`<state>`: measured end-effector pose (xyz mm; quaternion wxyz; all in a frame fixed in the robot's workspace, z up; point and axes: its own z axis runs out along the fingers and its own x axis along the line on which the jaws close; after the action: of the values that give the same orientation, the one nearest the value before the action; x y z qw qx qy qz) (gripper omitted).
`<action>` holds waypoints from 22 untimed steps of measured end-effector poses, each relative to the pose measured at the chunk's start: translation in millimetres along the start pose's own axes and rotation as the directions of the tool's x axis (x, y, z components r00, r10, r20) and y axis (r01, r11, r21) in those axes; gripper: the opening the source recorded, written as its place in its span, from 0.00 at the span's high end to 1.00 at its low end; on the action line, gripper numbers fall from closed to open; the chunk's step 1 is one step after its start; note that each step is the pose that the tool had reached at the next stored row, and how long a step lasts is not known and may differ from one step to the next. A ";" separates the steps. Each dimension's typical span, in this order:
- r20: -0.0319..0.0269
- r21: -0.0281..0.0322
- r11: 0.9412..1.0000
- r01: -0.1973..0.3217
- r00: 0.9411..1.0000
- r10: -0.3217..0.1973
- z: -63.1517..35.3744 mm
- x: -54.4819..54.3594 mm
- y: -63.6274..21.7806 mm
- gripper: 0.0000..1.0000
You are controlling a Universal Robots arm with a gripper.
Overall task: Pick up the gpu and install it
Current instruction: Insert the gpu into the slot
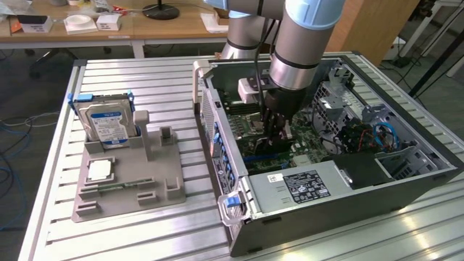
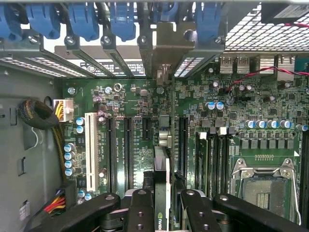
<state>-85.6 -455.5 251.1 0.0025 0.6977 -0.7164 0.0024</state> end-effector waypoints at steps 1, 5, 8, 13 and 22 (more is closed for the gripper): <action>0.000 0.000 1.000 0.000 1.000 0.000 0.1 0.0 0.1 0.74; 0.000 0.001 1.000 0.000 1.000 0.000 0.7 -0.3 0.0 0.74; 0.023 0.006 1.000 0.000 1.000 0.000 0.5 -0.2 0.1 0.74; 0.026 0.006 1.000 0.000 1.000 0.000 0.7 -0.2 0.1 0.74; 0.025 0.006 1.000 0.000 1.000 0.000 0.7 2.1 0.0 0.74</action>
<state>-85.7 -457.6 250.4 -0.0087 0.6977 -0.7164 -0.0044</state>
